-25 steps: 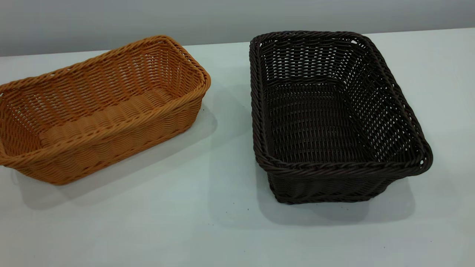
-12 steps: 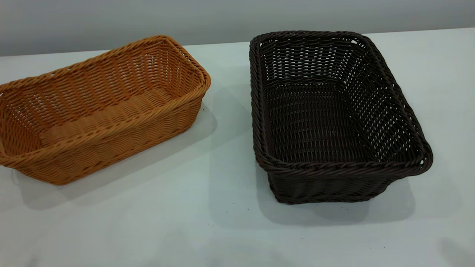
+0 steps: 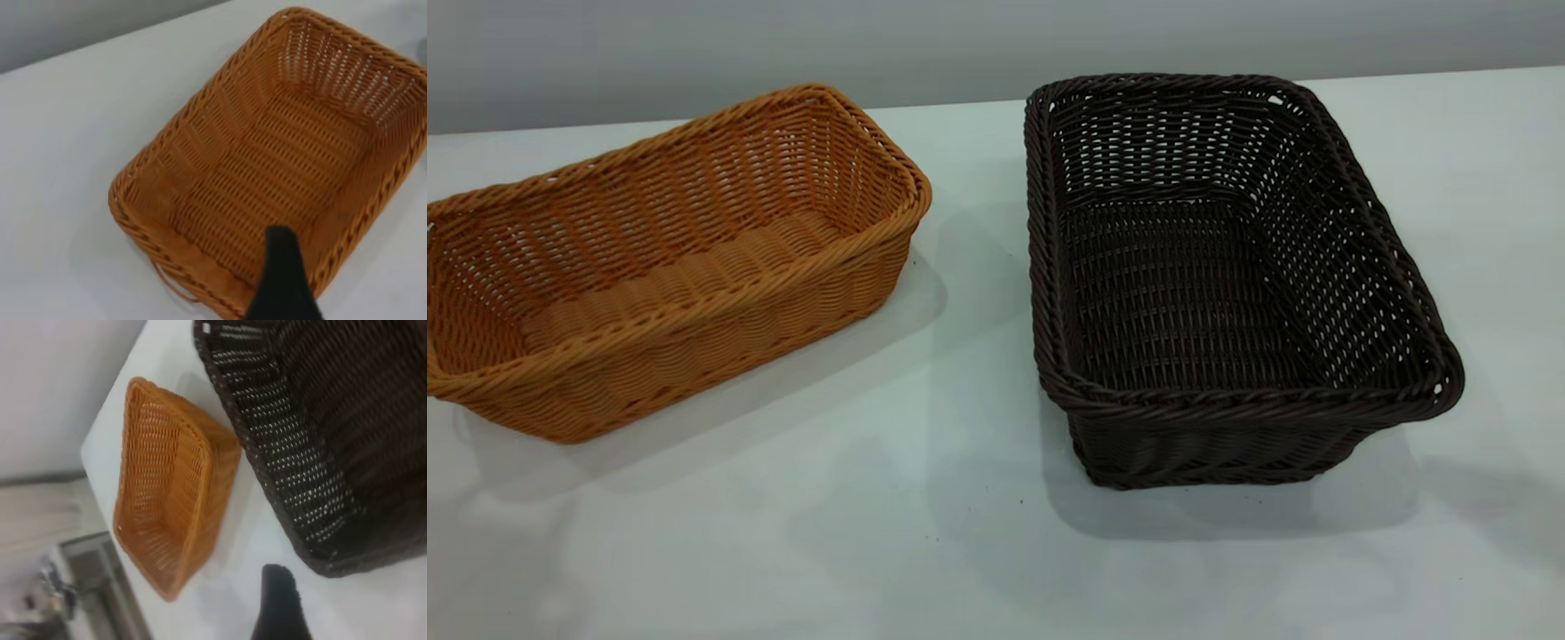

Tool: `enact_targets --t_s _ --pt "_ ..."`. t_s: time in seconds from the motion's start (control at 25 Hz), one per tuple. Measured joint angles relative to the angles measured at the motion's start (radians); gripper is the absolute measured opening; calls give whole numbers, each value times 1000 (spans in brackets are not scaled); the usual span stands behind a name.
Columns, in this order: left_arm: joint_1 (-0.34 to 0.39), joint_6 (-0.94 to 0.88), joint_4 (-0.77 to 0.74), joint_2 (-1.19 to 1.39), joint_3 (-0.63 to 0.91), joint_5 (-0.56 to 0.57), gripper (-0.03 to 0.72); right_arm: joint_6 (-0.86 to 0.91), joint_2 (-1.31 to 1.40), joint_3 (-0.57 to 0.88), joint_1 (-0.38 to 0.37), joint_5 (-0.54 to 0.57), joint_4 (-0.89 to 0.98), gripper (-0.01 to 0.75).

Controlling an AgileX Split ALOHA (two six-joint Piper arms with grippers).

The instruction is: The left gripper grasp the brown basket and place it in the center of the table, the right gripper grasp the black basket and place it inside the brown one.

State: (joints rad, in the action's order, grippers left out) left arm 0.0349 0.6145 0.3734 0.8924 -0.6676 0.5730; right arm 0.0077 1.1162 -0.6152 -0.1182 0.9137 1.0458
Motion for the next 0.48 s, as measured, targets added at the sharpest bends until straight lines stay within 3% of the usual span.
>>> enact_targets --t_s 0.16,0.48 --pt "0 44 50 28 0 0 456 117 93 0 92 -65 14 463" --pt "0 102 129 48 0 -13 456 399 190 0 410 -367 19 463"
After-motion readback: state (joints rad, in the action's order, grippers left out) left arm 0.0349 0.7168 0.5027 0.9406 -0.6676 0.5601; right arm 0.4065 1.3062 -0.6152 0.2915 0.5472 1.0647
